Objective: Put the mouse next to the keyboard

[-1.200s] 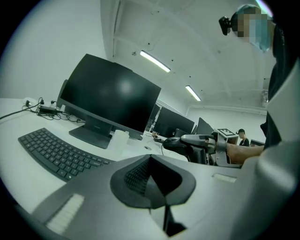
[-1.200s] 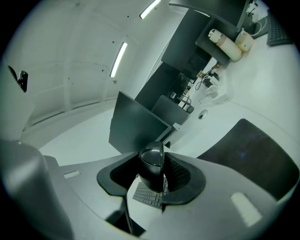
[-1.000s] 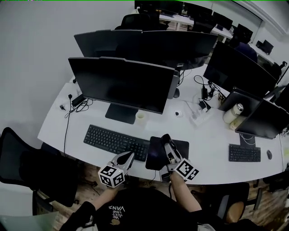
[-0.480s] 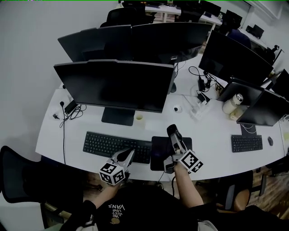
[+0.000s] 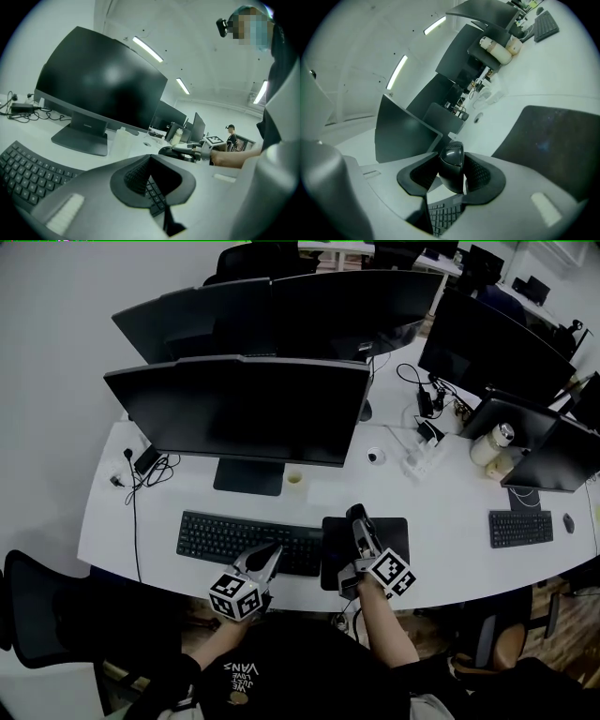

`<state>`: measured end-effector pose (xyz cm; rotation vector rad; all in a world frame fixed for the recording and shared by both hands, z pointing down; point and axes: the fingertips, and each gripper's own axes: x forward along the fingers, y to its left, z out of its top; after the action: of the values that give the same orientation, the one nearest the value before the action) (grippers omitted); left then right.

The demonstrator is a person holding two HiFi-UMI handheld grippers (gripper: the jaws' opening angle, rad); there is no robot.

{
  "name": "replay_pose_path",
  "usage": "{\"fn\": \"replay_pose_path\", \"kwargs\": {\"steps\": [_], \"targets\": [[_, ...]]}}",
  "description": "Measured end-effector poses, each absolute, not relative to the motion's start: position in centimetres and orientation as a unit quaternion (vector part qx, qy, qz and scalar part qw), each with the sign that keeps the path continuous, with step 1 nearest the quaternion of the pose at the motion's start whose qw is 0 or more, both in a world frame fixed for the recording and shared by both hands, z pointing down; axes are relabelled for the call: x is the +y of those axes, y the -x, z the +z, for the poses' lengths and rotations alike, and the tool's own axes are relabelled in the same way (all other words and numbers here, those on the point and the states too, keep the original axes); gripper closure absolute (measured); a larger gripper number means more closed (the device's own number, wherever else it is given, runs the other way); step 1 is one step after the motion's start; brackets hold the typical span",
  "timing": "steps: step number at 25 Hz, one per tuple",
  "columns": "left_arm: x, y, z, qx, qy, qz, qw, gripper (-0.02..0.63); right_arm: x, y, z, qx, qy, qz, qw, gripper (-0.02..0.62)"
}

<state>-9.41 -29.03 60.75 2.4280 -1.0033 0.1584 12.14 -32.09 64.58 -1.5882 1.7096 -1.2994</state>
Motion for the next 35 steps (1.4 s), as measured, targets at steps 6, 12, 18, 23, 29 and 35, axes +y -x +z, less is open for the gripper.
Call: {"fn": "replay_pose_path", "kwargs": {"steps": [6, 12, 18, 23, 29, 35], "targets": [[-28.8, 10.1, 61.3, -0.368, -0.891, 0.065, 0.257, 0.604, -31.2, -10.1, 68.0, 0.607, 0.582, -0.500, 0.208, 0.425], [-28.7, 10.8, 61.6, -0.371, -0.889, 0.067, 0.259, 0.604, -30.5, -8.7, 69.8, 0.603, 0.585, -0.508, 0.191, 0.423], [-28.5, 11.0, 61.8, -0.369, -0.890, 0.065, 0.260, 0.604, -29.6, -7.4, 71.1, 0.605, 0.587, -0.518, 0.148, 0.423], [-28.5, 11.0, 61.8, -0.368, -0.890, 0.064, 0.262, 0.604, -29.0, -6.9, 71.7, 0.611, 0.603, -0.506, 0.084, 0.423], [-28.2, 10.9, 61.8, -0.368, -0.890, 0.061, 0.262, 0.604, -28.4, -6.8, 72.1, 0.629, 0.610, -0.482, 0.011, 0.384], [-28.2, 11.2, 61.7, -0.372, -0.888, 0.059, 0.264, 0.604, -27.8, -7.1, 72.1, 0.640, 0.616, -0.456, -0.046, 0.330]]}}
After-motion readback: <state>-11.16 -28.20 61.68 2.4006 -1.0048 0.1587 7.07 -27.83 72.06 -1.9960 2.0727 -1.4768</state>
